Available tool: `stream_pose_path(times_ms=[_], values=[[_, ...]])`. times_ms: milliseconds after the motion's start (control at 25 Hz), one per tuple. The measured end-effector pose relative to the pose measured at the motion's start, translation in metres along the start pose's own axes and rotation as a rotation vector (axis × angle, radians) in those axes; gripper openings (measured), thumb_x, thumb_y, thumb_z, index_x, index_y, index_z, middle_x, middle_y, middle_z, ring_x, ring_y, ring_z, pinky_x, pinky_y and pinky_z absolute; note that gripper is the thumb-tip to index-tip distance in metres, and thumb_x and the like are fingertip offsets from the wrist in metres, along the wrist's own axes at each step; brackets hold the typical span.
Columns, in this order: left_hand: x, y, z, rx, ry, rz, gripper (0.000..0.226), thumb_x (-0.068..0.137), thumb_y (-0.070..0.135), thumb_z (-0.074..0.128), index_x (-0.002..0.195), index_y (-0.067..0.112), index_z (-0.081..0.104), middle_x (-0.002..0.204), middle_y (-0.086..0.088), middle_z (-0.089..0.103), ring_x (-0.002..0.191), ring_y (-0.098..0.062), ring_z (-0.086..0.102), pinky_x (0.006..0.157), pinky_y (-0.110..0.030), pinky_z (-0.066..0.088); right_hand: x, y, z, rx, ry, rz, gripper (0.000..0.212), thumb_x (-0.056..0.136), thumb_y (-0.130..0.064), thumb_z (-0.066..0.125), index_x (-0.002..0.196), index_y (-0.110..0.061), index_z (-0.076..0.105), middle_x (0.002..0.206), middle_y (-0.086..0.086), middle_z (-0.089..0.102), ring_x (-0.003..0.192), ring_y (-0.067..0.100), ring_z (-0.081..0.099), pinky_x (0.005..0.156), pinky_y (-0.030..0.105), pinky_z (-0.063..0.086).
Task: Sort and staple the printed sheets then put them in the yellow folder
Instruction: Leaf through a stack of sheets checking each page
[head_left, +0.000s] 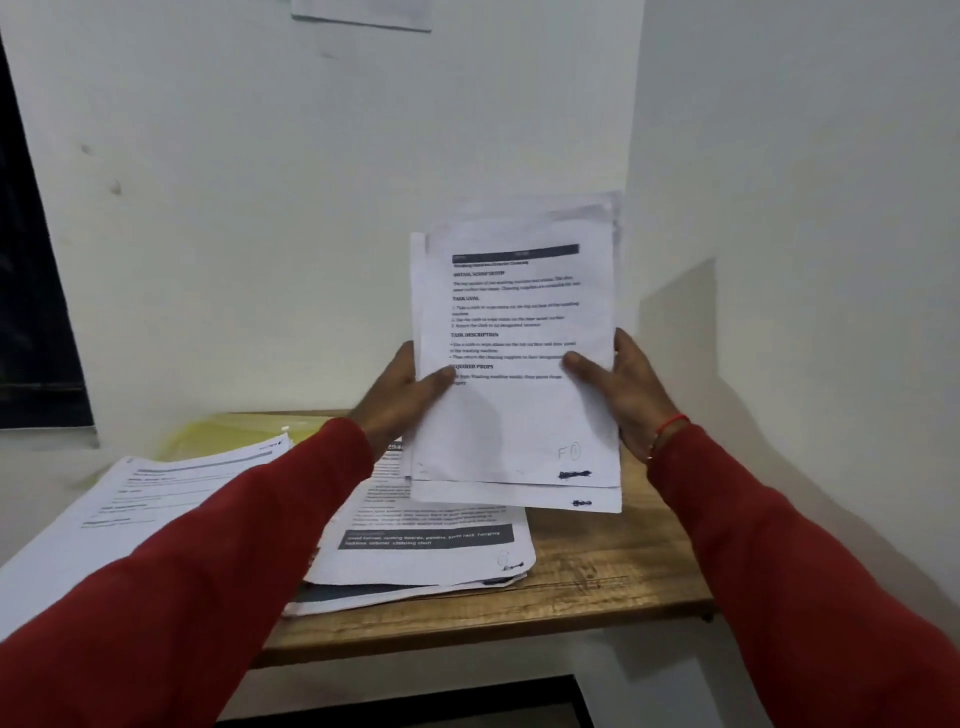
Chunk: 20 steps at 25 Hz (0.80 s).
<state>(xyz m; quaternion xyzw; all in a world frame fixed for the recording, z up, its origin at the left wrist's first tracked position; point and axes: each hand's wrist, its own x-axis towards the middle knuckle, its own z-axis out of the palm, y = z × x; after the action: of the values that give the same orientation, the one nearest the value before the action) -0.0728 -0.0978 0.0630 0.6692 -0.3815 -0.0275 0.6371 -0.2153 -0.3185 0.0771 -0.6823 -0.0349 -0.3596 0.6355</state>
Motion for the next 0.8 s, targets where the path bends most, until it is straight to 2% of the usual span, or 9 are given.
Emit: stream_pose_path(times_ms=[120, 240, 320, 440, 560, 680, 720, 800], values=[[-0.003, -0.012, -0.039, -0.016, 0.077, 0.031, 0.034, 0.099, 0.02, 0.06, 0.131, 0.017, 0.05, 0.123, 0.001, 0.067, 0.111, -0.016, 0.066, 0.087, -0.031, 0.057, 0.016, 0.022, 0.04, 0.029, -0.033, 0.005, 0.039, 0.094, -0.009, 0.062, 0.131, -0.01, 0.049, 0.127, 0.009, 0.065, 0.116, 0.024, 0.064, 0.099, 0.039, 0.052], [-0.005, -0.046, -0.061, -0.132, 0.166, -0.013, 0.03, 0.099, 0.014, 0.059, 0.128, 0.016, 0.054, 0.122, -0.003, 0.07, 0.114, -0.025, 0.066, 0.092, -0.039, 0.056, 0.027, 0.056, 0.075, 0.006, -0.047, 0.017, 0.03, 0.095, -0.014, 0.062, 0.123, -0.018, 0.051, 0.124, 0.007, 0.065, 0.115, 0.023, 0.063, 0.101, 0.043, 0.05], [-0.013, -0.071, -0.063, -0.231, 0.204, -0.056, 0.033, 0.098, 0.014, 0.061, 0.13, 0.017, 0.055, 0.125, -0.004, 0.07, 0.117, -0.029, 0.065, 0.096, -0.046, 0.054, 0.026, 0.082, 0.09, 0.006, -0.047, 0.015, 0.025, 0.097, -0.012, 0.059, 0.118, -0.02, 0.05, 0.119, 0.002, 0.066, 0.111, 0.018, 0.063, 0.099, 0.038, 0.05], [-0.015, -0.087, -0.063, -0.231, 0.229, -0.043, 0.037, 0.096, 0.013, 0.063, 0.132, 0.016, 0.054, 0.124, -0.004, 0.07, 0.115, -0.028, 0.066, 0.089, -0.041, 0.057, 0.027, 0.101, 0.097, 0.031, -0.077, 0.032, 0.024, 0.097, -0.012, 0.059, 0.114, -0.024, 0.049, 0.116, 0.0, 0.067, 0.109, 0.019, 0.064, 0.095, 0.034, 0.052], [-0.013, -0.082, -0.059, -0.216, 0.265, 0.011, 0.034, 0.095, 0.011, 0.064, 0.127, 0.016, 0.056, 0.121, -0.005, 0.071, 0.106, -0.024, 0.07, 0.084, -0.037, 0.059, 0.035, 0.107, 0.09, 0.05, 0.086, 0.057, 0.035, 0.085, -0.016, 0.075, 0.112, -0.022, 0.053, 0.112, 0.009, 0.069, 0.099, 0.023, 0.068, 0.087, 0.038, 0.056], [-0.014, -0.073, -0.057, -0.287, 0.278, 0.009, 0.031, 0.094, 0.014, 0.065, 0.125, 0.017, 0.059, 0.117, -0.004, 0.073, 0.1, -0.022, 0.072, 0.08, -0.037, 0.06, 0.037, 0.107, 0.086, 0.022, 0.286, 0.056, 0.03, 0.073, -0.023, 0.085, 0.089, -0.022, 0.059, 0.094, 0.013, 0.072, 0.078, 0.021, 0.067, 0.076, 0.042, 0.057], [-0.015, -0.071, -0.057, -0.345, 0.257, -0.029, 0.032, 0.094, 0.017, 0.064, 0.127, 0.016, 0.059, 0.117, -0.005, 0.073, 0.1, -0.022, 0.072, 0.08, -0.038, 0.061, 0.038, 0.108, 0.085, 0.001, 0.319, 0.041, 0.026, 0.073, -0.025, 0.084, 0.08, -0.022, 0.059, 0.082, 0.01, 0.071, 0.07, 0.018, 0.064, 0.07, 0.042, 0.056], [-0.018, -0.07, -0.059, -0.433, 0.194, -0.175, 0.039, 0.095, 0.028, 0.063, 0.131, 0.014, 0.06, 0.12, -0.009, 0.072, 0.103, -0.026, 0.071, 0.086, -0.044, 0.059, 0.04, 0.107, 0.082, 0.014, 0.339, 0.02, 0.027, 0.08, -0.025, 0.078, 0.067, -0.017, 0.056, 0.06, -0.002, 0.059, 0.056, 0.012, 0.05, 0.054, 0.032, 0.046]])
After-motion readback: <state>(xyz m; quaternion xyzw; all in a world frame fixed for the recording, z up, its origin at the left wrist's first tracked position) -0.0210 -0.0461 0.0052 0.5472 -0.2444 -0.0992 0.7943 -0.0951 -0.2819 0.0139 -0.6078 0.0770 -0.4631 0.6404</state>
